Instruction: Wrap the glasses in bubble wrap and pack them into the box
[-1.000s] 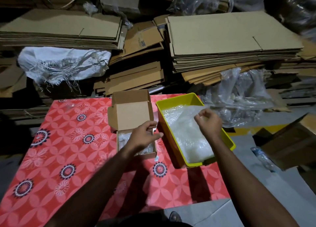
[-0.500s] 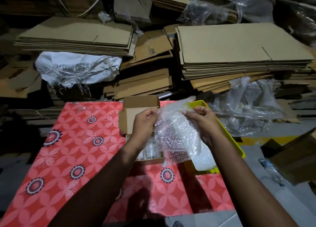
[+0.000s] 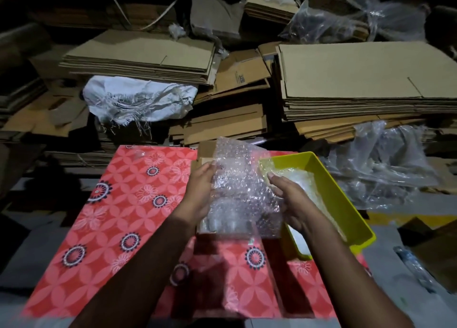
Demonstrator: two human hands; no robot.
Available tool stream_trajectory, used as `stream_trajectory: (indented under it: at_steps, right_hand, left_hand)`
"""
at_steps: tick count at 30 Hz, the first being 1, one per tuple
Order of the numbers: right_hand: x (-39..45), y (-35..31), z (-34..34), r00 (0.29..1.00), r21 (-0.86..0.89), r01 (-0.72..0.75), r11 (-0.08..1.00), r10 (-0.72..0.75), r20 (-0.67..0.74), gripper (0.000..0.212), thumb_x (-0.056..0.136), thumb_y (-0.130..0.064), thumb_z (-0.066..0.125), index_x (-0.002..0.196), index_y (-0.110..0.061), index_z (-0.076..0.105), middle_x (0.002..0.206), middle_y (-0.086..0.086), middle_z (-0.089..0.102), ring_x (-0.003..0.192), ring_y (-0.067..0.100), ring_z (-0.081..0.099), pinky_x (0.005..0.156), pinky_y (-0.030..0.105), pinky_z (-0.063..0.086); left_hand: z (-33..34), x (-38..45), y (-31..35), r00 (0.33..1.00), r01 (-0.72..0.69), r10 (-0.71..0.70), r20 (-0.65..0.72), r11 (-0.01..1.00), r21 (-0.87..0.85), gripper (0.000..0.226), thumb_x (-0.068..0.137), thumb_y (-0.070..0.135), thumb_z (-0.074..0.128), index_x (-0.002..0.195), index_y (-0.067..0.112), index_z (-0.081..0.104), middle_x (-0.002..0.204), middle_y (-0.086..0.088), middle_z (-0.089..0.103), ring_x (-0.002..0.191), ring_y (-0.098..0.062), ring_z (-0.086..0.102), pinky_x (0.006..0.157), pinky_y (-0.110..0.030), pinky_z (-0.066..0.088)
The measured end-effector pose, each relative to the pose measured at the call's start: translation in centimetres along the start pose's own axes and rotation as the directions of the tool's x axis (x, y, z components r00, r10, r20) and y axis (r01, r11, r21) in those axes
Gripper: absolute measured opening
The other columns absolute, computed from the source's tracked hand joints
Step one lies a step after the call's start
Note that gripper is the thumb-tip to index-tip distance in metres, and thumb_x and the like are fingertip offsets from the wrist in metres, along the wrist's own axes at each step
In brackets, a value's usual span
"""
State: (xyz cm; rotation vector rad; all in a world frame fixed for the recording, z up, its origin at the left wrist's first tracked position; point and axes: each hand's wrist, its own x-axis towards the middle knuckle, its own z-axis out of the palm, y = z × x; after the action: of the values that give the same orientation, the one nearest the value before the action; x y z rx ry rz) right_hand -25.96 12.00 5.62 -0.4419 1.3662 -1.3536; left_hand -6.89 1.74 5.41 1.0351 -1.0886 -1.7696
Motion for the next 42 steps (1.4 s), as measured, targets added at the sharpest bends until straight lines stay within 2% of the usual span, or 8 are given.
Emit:
stream_trajectory:
  at_steps: [8,14,19,25,28,34,38,42]
  right_hand:
    - [-0.7,0.4,2.1,0.996,0.040,0.070,0.997,-0.067,-0.063,0.008,0.088,-0.007,0.072,0.086,-0.002,0.066,0.073,0.013,0.073,0.057,0.022,0.069,0.053,0.029,0.056]
    - [0.1,0.6,0.2,0.879,-0.531,0.248,0.810,-0.418,-0.227,0.039,0.073,-0.060,0.072,0.085,-0.023,0.077,0.065,0.003,0.071,0.066,0.021,0.068,0.064,0.045,0.056]
    - [-1.1,-1.7,-0.6,0.938,-0.393,0.280,0.876,-0.337,-0.082,0.041,0.091,-0.013,0.066,0.125,-0.036,0.062,0.071,0.015,0.063,0.056,0.021,0.049,0.050,0.031,0.039]
    - [-1.5,-3.8,1.6,0.982,0.338,-0.118,0.934,0.058,0.181,0.040,0.097,0.002,0.033,0.117,0.007,0.067,0.103,0.023,0.073,0.079,0.026,0.074,0.064,0.034,0.063]
    - [-1.7,-4.0,2.0,0.964,0.384,-0.166,0.908,0.067,0.257,0.027,0.081,-0.001,0.058,0.099,0.003,0.078,0.112,0.016,0.074,0.078,0.028,0.070,0.058,0.033,0.061]
    - [-2.0,-4.0,1.5,0.960,-0.125,0.216,0.968,-0.187,0.210,0.045,0.079,0.005,0.074,0.118,-0.018,0.072,0.096,0.011,0.074,0.081,0.019,0.068,0.070,0.029,0.058]
    - [-1.4,-4.3,2.1,0.845,-0.407,0.527,0.746,-0.512,0.155,0.030,0.079,-0.010,0.082,0.102,-0.028,0.076,0.094,-0.009,0.069,0.083,0.009,0.061,0.071,0.020,0.049]
    - [0.8,-6.1,3.6,0.940,-0.103,0.259,0.960,-0.275,-0.200,0.018,0.094,-0.005,0.056,0.079,-0.013,0.064,0.077,0.006,0.061,0.065,0.018,0.056,0.056,0.028,0.043]
  left_hand:
    - [-1.0,-0.7,-0.6,0.996,0.060,-0.063,0.067,0.997,0.042,0.035,0.102,0.037,0.052,0.123,0.014,0.067,0.130,-0.021,0.063,0.124,-0.043,0.057,0.106,-0.064,0.042]
    - [-1.4,-1.3,0.4,0.987,-0.142,0.156,-0.032,0.953,0.266,0.020,0.102,0.022,0.055,0.113,0.014,0.069,0.105,-0.012,0.073,0.081,-0.019,0.070,0.078,-0.039,0.057]
    - [-4.0,-0.8,0.4,0.918,-0.245,0.397,-0.001,0.569,0.785,0.022,0.097,0.022,0.061,0.120,0.024,0.063,0.097,0.007,0.073,0.070,0.007,0.062,0.061,-0.013,0.045]
    - [-3.4,-0.7,-0.3,0.775,-0.494,0.468,0.424,0.030,0.869,0.084,0.072,0.041,0.085,0.143,0.036,0.041,0.157,0.007,0.030,0.137,-0.022,0.030,0.110,-0.043,0.032]
    - [-2.2,-1.0,-0.2,0.734,-0.595,0.545,0.406,0.227,0.771,0.009,0.090,0.022,0.072,0.092,0.020,0.064,0.137,0.007,0.052,0.121,-0.014,0.044,0.104,-0.041,0.041]
    - [0.5,-1.6,4.0,0.967,-0.230,0.254,-0.014,0.896,0.380,0.028,0.104,0.012,0.044,0.088,0.010,0.067,0.077,0.004,0.063,0.068,-0.005,0.061,0.058,-0.021,0.047]
    - [0.5,-1.0,4.6,0.987,-0.144,0.159,-0.022,0.939,0.311,0.029,0.099,0.023,0.055,0.073,0.015,0.064,0.066,-0.003,0.059,0.055,-0.018,0.054,0.058,-0.028,0.041]
    - [0.2,-1.3,4.0,0.993,-0.100,0.079,0.084,0.951,0.292,0.030,0.098,0.039,0.060,0.086,0.013,0.068,0.082,-0.016,0.064,0.054,-0.019,0.042,0.050,-0.029,0.030]
